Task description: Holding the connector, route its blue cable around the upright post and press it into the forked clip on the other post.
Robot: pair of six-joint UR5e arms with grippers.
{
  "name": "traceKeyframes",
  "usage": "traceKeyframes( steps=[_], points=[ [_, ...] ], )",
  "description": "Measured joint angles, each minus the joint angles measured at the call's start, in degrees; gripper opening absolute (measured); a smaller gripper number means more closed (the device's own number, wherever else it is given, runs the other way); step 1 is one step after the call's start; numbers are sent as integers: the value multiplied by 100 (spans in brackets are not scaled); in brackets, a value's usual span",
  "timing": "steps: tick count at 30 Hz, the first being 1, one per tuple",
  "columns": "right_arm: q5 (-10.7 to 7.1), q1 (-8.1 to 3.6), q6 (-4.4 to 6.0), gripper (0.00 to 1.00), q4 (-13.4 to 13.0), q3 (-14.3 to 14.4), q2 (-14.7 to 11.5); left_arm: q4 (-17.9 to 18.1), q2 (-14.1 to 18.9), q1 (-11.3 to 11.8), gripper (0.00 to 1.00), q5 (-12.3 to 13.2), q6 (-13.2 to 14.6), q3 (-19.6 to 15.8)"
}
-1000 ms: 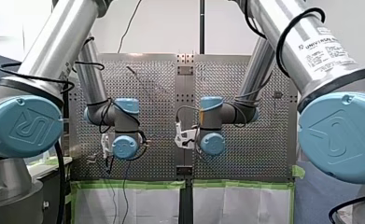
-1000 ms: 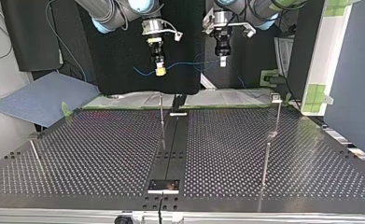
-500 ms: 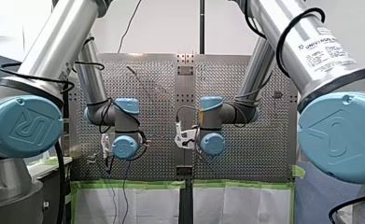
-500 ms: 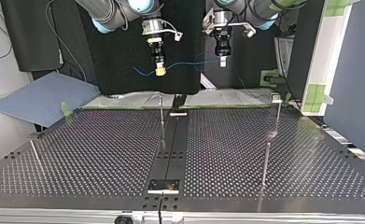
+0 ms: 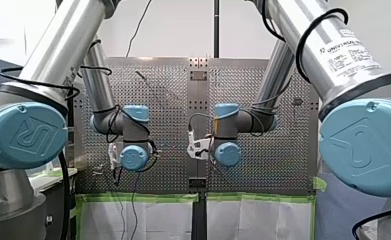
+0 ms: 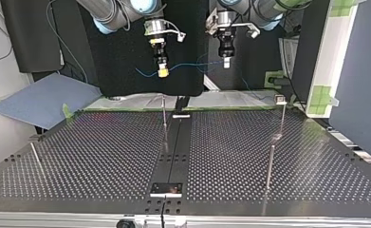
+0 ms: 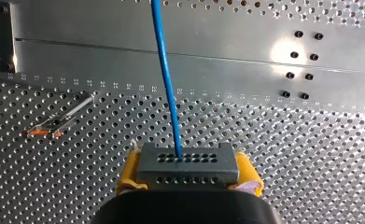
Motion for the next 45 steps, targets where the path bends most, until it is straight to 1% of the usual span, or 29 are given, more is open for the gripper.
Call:
traceKeyframes(
  steps=[30,36,43,45],
  points=[
    [5,0,0,0,8,0,0,15,-17,-18,0,-18,12,9],
    [8,0,0,0,33,0,0,96,-235,-50,0,-58,41,24],
    [8,0,0,0,35,0,0,105,-628,-52,0,-61,44,26],
    [8,0,0,0,35,0,0,105,-697,-53,0,-61,44,26]
  ],
)
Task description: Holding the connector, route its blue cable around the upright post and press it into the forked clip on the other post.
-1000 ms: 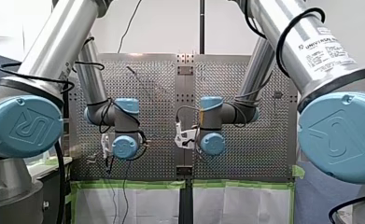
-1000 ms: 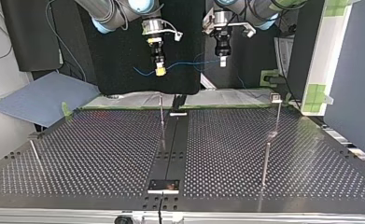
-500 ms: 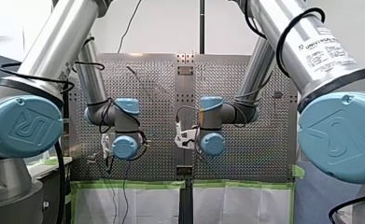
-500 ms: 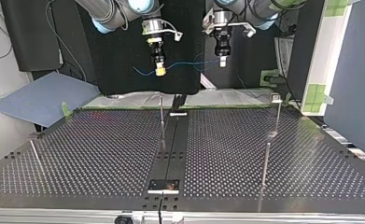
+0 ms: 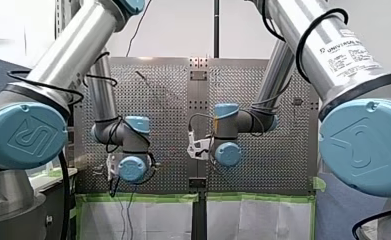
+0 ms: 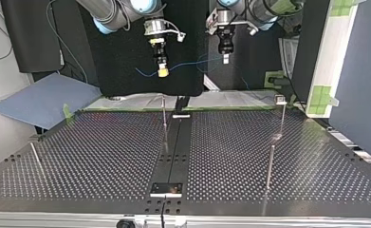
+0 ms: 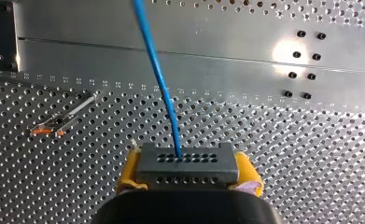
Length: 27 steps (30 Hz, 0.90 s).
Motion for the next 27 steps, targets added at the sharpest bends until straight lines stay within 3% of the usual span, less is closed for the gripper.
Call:
traceKeyframes(
  steps=[9,12,21,27],
  points=[
    [2,1,2,0,2,-1,1,0,-65,0,0,0,0,0],
    [47,46,46,0,47,-46,46,0,-66,0,0,0,0,0],
    [464,456,464,0,466,-465,465,0,-68,0,0,0,0,0],
    [772,553,732,0,778,-777,777,0,-68,0,0,0,0,0]
  ],
)
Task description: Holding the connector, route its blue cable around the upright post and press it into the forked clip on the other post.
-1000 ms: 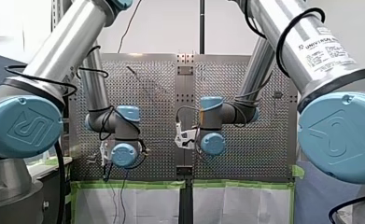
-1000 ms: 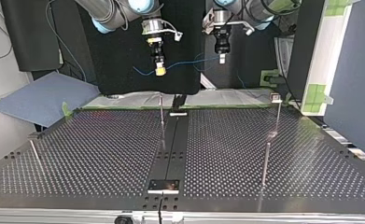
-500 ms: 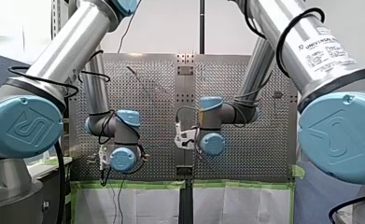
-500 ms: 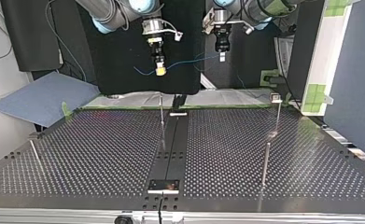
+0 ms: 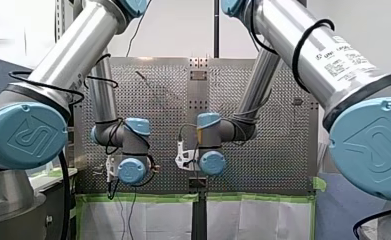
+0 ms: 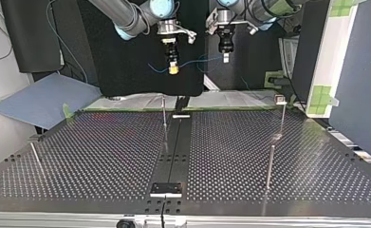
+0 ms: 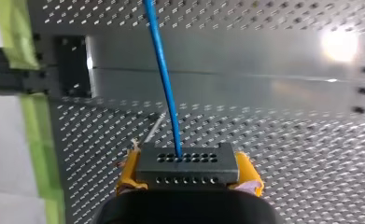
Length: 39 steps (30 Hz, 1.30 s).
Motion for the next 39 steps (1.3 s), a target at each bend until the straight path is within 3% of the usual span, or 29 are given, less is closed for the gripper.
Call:
traceKeyframes(
  steps=[8,12,15,20,29,39],
  points=[
    [129,8,57,0,443,-444,430,19,-26,-30,0,-30,30,30],
    [181,-53,71,0,570,-633,576,-53,15,-173,0,-172,118,173],
    [276,-86,156,0,616,-789,630,-163,139,-322,0,-323,143,322],
    [328,-118,193,0,680,-986,463,-247,414,-521,0,-588,213,593],
    [298,-141,101,0,1053,-1023,-48,-562,755,-462,0,-820,332,881],
    [-121,-287,76,0,1482,-1024,-608,-798,895,-280,0,-966,368,1033]
  ],
)
